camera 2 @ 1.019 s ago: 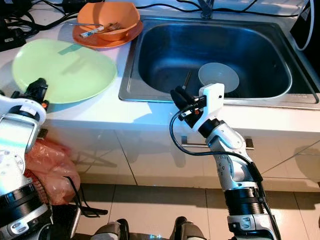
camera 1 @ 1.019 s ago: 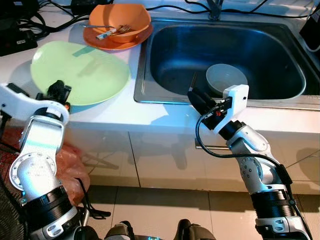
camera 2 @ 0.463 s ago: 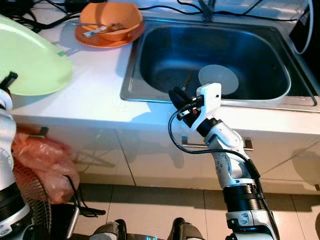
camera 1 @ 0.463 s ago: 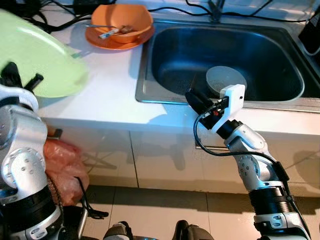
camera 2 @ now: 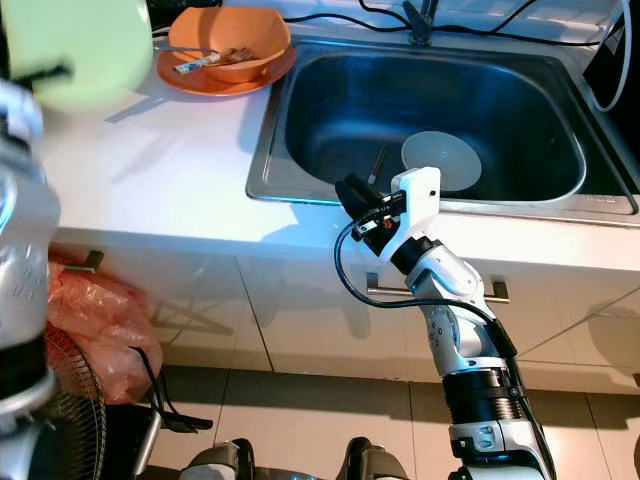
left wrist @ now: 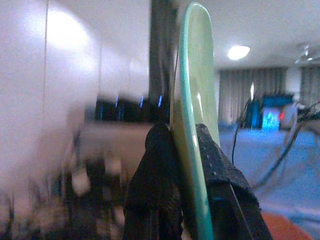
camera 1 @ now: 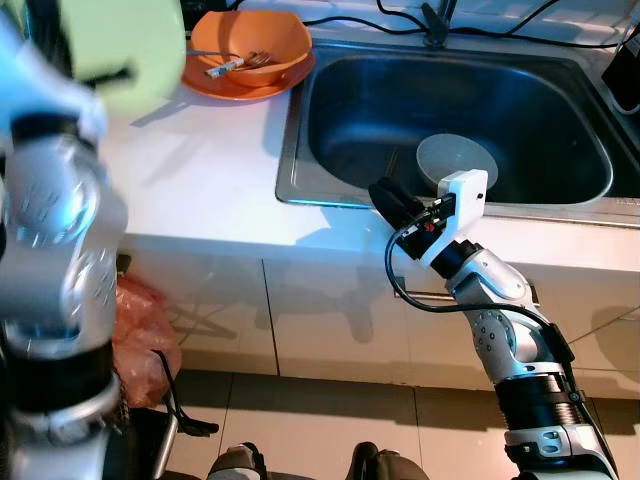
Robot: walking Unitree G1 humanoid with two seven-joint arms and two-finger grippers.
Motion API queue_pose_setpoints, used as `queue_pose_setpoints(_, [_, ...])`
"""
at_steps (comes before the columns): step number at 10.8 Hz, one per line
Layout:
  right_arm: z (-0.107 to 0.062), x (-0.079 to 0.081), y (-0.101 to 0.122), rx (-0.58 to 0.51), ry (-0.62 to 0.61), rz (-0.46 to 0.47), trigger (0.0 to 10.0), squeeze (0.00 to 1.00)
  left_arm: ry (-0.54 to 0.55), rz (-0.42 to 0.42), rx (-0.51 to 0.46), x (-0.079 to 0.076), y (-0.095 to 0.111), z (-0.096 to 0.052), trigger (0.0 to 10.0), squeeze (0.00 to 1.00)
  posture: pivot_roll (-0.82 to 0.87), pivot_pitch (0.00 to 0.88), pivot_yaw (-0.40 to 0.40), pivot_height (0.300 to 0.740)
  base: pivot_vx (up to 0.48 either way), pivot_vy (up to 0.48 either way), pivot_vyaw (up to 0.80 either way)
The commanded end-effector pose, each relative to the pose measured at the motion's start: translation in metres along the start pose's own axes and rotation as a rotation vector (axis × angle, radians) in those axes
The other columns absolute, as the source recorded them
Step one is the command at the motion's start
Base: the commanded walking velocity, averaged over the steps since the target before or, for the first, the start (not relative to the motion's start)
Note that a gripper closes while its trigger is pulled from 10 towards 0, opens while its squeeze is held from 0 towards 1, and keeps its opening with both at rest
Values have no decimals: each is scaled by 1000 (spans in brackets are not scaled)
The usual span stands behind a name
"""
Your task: Kitchen organization
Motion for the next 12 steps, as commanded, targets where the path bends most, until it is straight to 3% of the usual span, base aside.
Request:
queue_pose_setpoints(1, [-8, 0, -16, 60, -16, 20, 10000, 0, -122, 33, -172, -23, 31, 9, 10000, 0, 90, 163, 2, 740, 0, 0, 0])
queue_pose_setpoints(2, [-7, -1, -16, 57, -27, 22, 10000, 0, -229, -9, -199, -44, 35, 13, 10000, 0, 92, 161, 6, 740, 0, 0, 0])
queue_pose_setpoints(4, [-7, 0, -15, 52, -34, 20, 10000, 0, -402, -132, -43, -79, 2, 6, 10000, 0, 73, 158, 18, 740, 0, 0, 0])
queue_pose_setpoints(5, [-9, -3, -16, 55, -54, 16, 10000, 0, -482, -224, 73, -96, -25, -7, 10000, 0, 62, 160, 21, 740, 0, 0, 0])
queue_pose_setpoints(6, [-11, -5, -16, 58, -67, 8, 10000, 0, -526, -252, 136, -106, -40, -14, 10000, 0, 55, 161, 23, 740, 0, 0, 0])
queue_pose_setpoints(7, [-14, -12, -17, 74, -108, -28, 10000, 0, -541, -306, 186, -112, -52, -18, 10000, 0, 44, 163, 26, 740, 0, 0, 0])
queue_pose_setpoints(12, [-27, -37, -15, 97, -220, -70, 10000, 0, -602, -285, 231, -122, -72, -20, 10000, 0, 27, 172, 38, 740, 0, 0, 0])
Point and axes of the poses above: a point about 5 cm out from each wrist's last joint towards the gripper, its own z axis pointing out of the wrist towards the gripper, its own y axis along the axis of the wrist's last joint, x = y × z, the point moved 2 cm from there along z, pointing out of the wrist towards the gripper, and after that the axes turned 12 degrees about -z, right-handed, at the moved point
